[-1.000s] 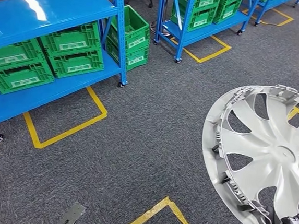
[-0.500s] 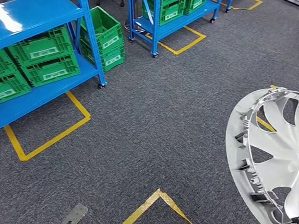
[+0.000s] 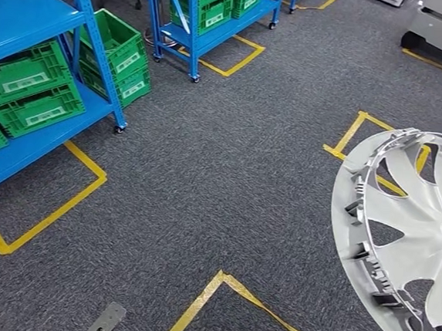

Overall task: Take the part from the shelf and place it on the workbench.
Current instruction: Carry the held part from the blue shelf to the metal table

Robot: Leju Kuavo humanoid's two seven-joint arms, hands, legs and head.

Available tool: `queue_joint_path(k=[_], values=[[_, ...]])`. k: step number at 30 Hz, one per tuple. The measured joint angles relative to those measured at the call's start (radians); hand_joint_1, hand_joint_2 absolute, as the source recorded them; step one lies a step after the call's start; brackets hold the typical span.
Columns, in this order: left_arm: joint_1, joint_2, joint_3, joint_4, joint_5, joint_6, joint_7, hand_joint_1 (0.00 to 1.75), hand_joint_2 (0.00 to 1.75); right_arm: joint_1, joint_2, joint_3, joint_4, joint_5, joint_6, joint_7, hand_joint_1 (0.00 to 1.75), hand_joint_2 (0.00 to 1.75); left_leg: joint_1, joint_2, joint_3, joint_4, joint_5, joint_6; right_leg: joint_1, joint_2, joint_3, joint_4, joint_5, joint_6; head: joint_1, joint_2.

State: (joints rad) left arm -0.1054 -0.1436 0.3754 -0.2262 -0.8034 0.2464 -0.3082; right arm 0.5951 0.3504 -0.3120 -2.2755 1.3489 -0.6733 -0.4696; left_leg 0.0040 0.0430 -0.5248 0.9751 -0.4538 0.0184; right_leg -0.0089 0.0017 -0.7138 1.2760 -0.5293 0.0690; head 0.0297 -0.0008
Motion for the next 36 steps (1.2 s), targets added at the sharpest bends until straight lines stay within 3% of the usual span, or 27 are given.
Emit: queue_joint_path(k=[2, 4, 5, 7, 9, 12, 13, 14, 15, 16, 18, 20, 22, 23, 25, 27, 29, 30, 31, 33, 35, 36], values=[[-0.001, 0.0, 0.0, 0.0, 0.0, 0.0, 0.0, 0.0, 1.75, -0.001, 0.0, 0.0, -0.001, 0.0, 0.0, 0.001, 1.75, 1.75, -0.001, 0.019, 0.003, 0.0, -0.001, -0.005, 0.001, -0.028, 0.086, -0.142, 0.052, -0.002, 0.0, 0.0], [-0.002, 0.0, 0.001, 0.0, 0.0, 0.0, 0.001, 0.0, 1.75, -0.002, 0.0, 0.0, -0.001, 0.001, 0.0, 0.002, 1.75, 1.75, -0.007, 0.034, 0.004, 0.002, -0.003, -0.015, 0.004, -0.053, 0.147, -0.246, 0.076, -0.014, -0.001, 0.0], [-0.002, 0.0, 0.001, 0.0, 0.0, 0.0, 0.003, 0.0, 1.75, -0.003, 0.0, -0.001, -0.001, 0.001, 0.0, 0.002, 1.75, 1.75, -0.009, 0.04, 0.004, 0.003, -0.003, -0.021, 0.007, -0.056, 0.154, -0.261, 0.076, -0.022, -0.001, 0.0], [-0.003, 0.001, 0.002, 0.0, -0.002, -0.004, 0.011, 0.0, 1.75, -0.004, 0.0, -0.002, -0.001, 0.0, 0.0, 0.002, 1.75, 1.75, -0.008, 0.05, 0.002, 0.004, -0.002, -0.032, 0.008, -0.037, 0.147, -0.259, 0.08, -0.039, -0.003, 0.0], [-0.004, 0.001, 0.002, 0.0, -0.008, -0.008, 0.017, 0.0, 1.75, -0.008, 0.001, -0.002, -0.001, -0.003, 0.0, 0.001, 1.75, 1.75, -0.006, 0.024, -0.009, 0.028, -0.025, -0.044, 0.005, -0.02, 0.142, -0.26, 0.086, -0.052, -0.005, 0.0], [-0.001, 0.002, 0.002, 0.0, -0.017, -0.014, 0.023, 0.0, 1.75, -0.021, 0.001, -0.003, -0.001, -0.005, 0.0, 0.0, 1.75, 1.75, -0.004, -0.032, -0.087, 0.201, -0.122, -0.05, 0.004, 0.007, 0.132, -0.262, 0.093, -0.066, -0.008, 0.0], [0.001, 0.002, 0.003, 0.0, -0.017, -0.024, 0.024, 0.0, 1.75, -0.023, 0.001, -0.003, -0.001, -0.007, 0.0, 0.0, 1.75, 1.75, -0.004, -0.037, -0.116, 0.26, -0.143, -0.049, 0.005, 0.018, 0.129, -0.262, 0.095, -0.068, -0.008, 0.0], [0.002, 0.002, 0.003, 0.0, -0.016, -0.035, 0.023, 0.0, 1.75, -0.024, 0.001, -0.004, -0.001, -0.008, 0.0, 0.0, 1.75, 1.75, -0.005, -0.039, -0.131, 0.29, -0.144, -0.047, 0.006, 0.03, 0.127, -0.261, 0.096, -0.069, -0.008, 0.0], [0.002, 0.002, 0.003, 0.0, -0.014, -0.046, 0.021, 0.0, 1.75, -0.025, 0.001, -0.004, -0.001, -0.01, 0.0, -0.001, 1.75, 1.75, -0.005, -0.04, -0.128, 0.282, -0.125, -0.045, 0.007, 0.043, 0.126, -0.261, 0.098, -0.068, -0.008, 0.0], [0.002, 0.002, 0.003, 0.0, -0.013, -0.053, 0.019, 0.0, 1.75, -0.026, 0.001, -0.005, -0.001, -0.011, 0.0, -0.002, 1.75, 1.75, -0.005, -0.044, -0.107, 0.237, -0.091, -0.042, 0.007, 0.055, 0.126, -0.261, 0.099, -0.067, -0.008, 0.0], [0.0, 0.003, 0.003, 0.0, -0.015, -0.057, 0.016, 0.0, 1.75, -0.029, 0.001, -0.008, -0.001, -0.011, 0.0, -0.004, 1.75, 1.75, -0.002, -0.077, -0.044, 0.103, -0.025, -0.034, 0.008, 0.078, 0.123, -0.258, 0.102, -0.062, -0.008, 0.0], [-0.002, 0.003, 0.003, 0.0, -0.019, -0.058, 0.015, 0.0, 1.75, -0.033, 0.001, -0.01, -0.001, -0.01, 0.0, -0.004, 1.75, 1.75, 0.0, -0.108, -0.008, 0.023, -0.006, -0.03, 0.008, 0.099, 0.114, -0.255, 0.107, -0.052, -0.008, 0.0], [-0.003, 0.001, 0.003, 0.0, -0.022, -0.057, 0.012, 0.0, 1.75, -0.034, 0.001, -0.011, -0.001, -0.009, 0.0, -0.003, 1.75, 1.75, 0.0, -0.101, -0.006, 0.009, -0.008, -0.025, 0.004, 0.118, 0.102, -0.256, 0.113, -0.039, -0.007, 0.0], [-0.005, 0.0, 0.004, 0.0, -0.023, -0.058, 0.011, 0.0, 1.75, -0.032, 0.002, -0.012, -0.001, -0.008, 0.0, -0.002, 1.75, 1.75, 0.0, -0.091, -0.005, 0.006, -0.006, -0.02, 0.003, 0.114, 0.096, -0.253, 0.112, -0.033, -0.007, 0.0], [-0.01, -0.001, 0.004, 0.0, -0.025, -0.058, 0.006, 0.0, 1.75, -0.032, 0.002, -0.014, -0.001, -0.008, 0.0, -0.001, 1.75, 1.75, 0.004, -0.07, -0.004, 0.001, -0.001, -0.01, 0.004, 0.073, 0.068, -0.201, 0.081, -0.023, -0.001, 0.0], [-0.01, -0.002, 0.004, 0.0, -0.029, -0.06, 0.002, 0.0, 1.75, -0.034, 0.002, -0.015, -0.001, -0.009, 0.0, 0.0, 1.75, 1.75, 0.004, -0.046, -0.004, 0.001, -0.002, -0.006, 0.003, 0.022, 0.012, -0.073, 0.015, -0.013, 0.005, 0.0], [-0.007, -0.002, 0.004, 0.0, -0.03, -0.061, 0.001, 0.0, 1.75, -0.035, 0.001, -0.015, -0.001, -0.01, 0.0, 0.0, 1.75, 1.75, 0.004, -0.021, -0.003, 0.001, -0.003, -0.005, -0.002, 0.006, -0.034, 0.03, -0.022, -0.004, 0.005, 0.0], [-0.007, -0.002, 0.004, 0.0, -0.03, -0.061, 0.0, 0.0, 1.75, -0.035, 0.001, -0.015, -0.001, -0.01, 0.0, 0.0, 1.75, 1.75, 0.005, -0.01, -0.002, 0.001, -0.004, -0.007, -0.005, 0.003, -0.031, 0.029, -0.013, -0.002, 0.005, 0.0], [-0.007, -0.002, 0.004, 0.0, -0.03, -0.061, 0.0, 0.0, 1.75, -0.034, 0.001, -0.016, -0.001, -0.01, 0.0, 0.0, 1.75, 1.75, 0.005, 0.001, 0.0, 0.002, -0.006, -0.009, -0.007, -0.003, -0.007, -0.011, 0.012, 0.0, 0.005, 0.0], [-0.01, -0.002, 0.004, 0.0, -0.031, -0.061, -0.002, 0.0, 1.75, -0.035, 0.001, -0.016, 0.0, -0.01, 0.0, 0.001, 1.75, 1.75, 0.004, 0.019, 0.008, 0.002, -0.012, -0.019, -0.007, -0.036, 0.075, -0.153, 0.069, 0.002, 0.005, 0.0], [-0.011, -0.002, 0.004, 0.0, -0.032, -0.061, -0.005, 0.0, 1.75, -0.035, 0.002, -0.016, 0.0, -0.009, 0.0, 0.004, 1.75, 1.75, 0.0, 0.033, 0.013, 0.004, -0.018, -0.031, -0.005, -0.057, 0.125, -0.239, 0.088, -0.009, 0.003, 0.0], [-0.011, -0.002, 0.004, 0.0, -0.033, -0.061, -0.007, 0.0, 1.75, -0.035, 0.002, -0.017, 0.0, -0.009, 0.0, 0.006, 1.75, 1.75, -0.003, 0.04, 0.014, 0.004, -0.019, -0.036, -0.002, -0.054, 0.127, -0.245, 0.084, -0.018, 0.002, 0.0]])
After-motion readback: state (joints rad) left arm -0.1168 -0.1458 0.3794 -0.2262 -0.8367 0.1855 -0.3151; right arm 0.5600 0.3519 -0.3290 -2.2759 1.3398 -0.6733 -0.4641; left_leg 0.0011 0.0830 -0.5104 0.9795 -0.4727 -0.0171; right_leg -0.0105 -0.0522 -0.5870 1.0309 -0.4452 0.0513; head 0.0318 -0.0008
